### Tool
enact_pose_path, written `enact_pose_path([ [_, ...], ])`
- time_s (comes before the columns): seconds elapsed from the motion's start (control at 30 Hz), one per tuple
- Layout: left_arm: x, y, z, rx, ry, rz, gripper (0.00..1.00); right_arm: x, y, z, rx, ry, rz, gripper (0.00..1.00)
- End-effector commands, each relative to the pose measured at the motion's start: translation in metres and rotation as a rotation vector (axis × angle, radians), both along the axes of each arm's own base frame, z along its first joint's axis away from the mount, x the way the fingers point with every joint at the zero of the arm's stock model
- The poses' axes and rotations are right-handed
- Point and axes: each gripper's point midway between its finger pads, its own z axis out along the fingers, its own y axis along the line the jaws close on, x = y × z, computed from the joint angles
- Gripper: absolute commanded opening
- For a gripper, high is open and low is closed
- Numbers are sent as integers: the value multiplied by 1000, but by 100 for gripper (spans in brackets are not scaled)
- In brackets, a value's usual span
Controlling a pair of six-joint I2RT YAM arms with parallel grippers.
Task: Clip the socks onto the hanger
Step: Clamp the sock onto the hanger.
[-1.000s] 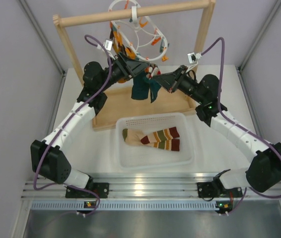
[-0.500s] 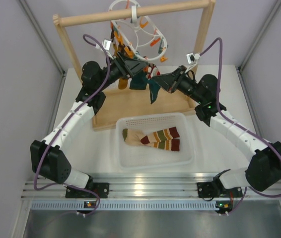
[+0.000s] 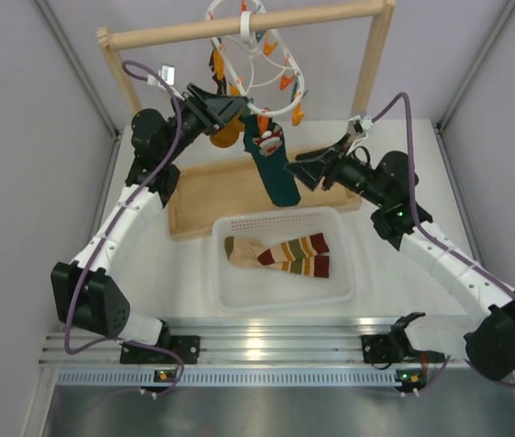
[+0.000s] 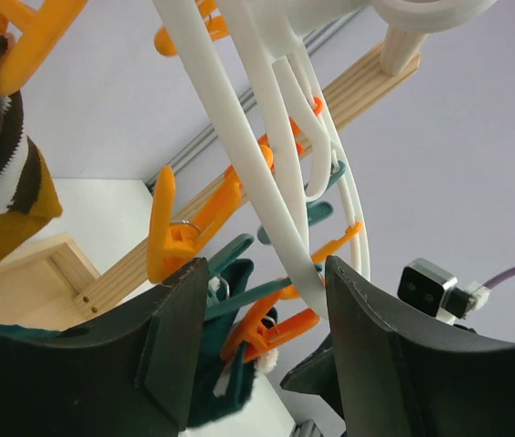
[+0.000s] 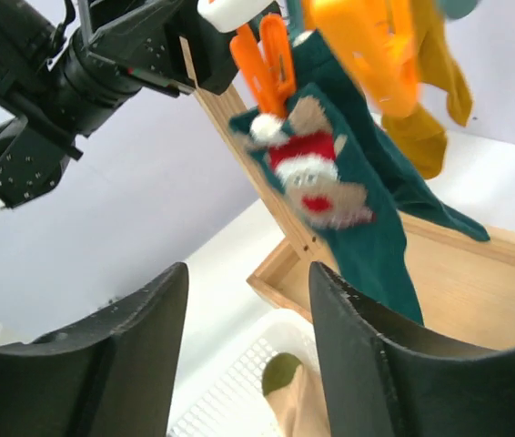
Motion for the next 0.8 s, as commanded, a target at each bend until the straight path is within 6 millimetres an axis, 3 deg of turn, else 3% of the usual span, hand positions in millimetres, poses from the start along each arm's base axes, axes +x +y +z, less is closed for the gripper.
enact_pose_path([
  [0.0, -15, 11, 45, -39, -128, 21, 59, -7, -20, 12, -69, -124, -50, 57],
  [0.1, -11, 17, 49, -34, -144, 39, 58, -1, -37, 18, -111, -180, -118, 60],
  [0.27, -10, 27, 52, -1, -176, 66, 60, 16, -52, 46, -196, -399, -176, 61],
  [0.4, -39, 21, 61, 62, -245, -10, 65, 36, -57, 56, -258, -541, -183, 63],
  [0.57, -72, 17, 48, 201, -335, -79, 68, 63, -62, 60, -294, -670, -215, 60],
  [0.77, -102, 15, 29, 308, -411, -153, 66, 71, -38, 70, -260, -741, -149, 54],
])
